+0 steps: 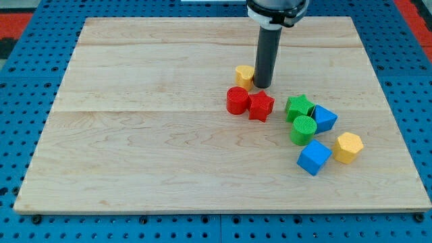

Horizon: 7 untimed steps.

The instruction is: Slide the red star closer to the yellow heart

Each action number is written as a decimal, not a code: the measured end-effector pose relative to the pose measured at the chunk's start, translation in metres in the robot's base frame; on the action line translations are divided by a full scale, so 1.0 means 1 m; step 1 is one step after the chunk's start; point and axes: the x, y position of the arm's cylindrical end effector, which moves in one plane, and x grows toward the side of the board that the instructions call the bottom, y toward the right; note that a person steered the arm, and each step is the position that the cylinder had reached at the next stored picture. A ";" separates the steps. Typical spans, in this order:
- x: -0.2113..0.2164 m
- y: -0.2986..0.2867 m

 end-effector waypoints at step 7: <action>0.086 -0.082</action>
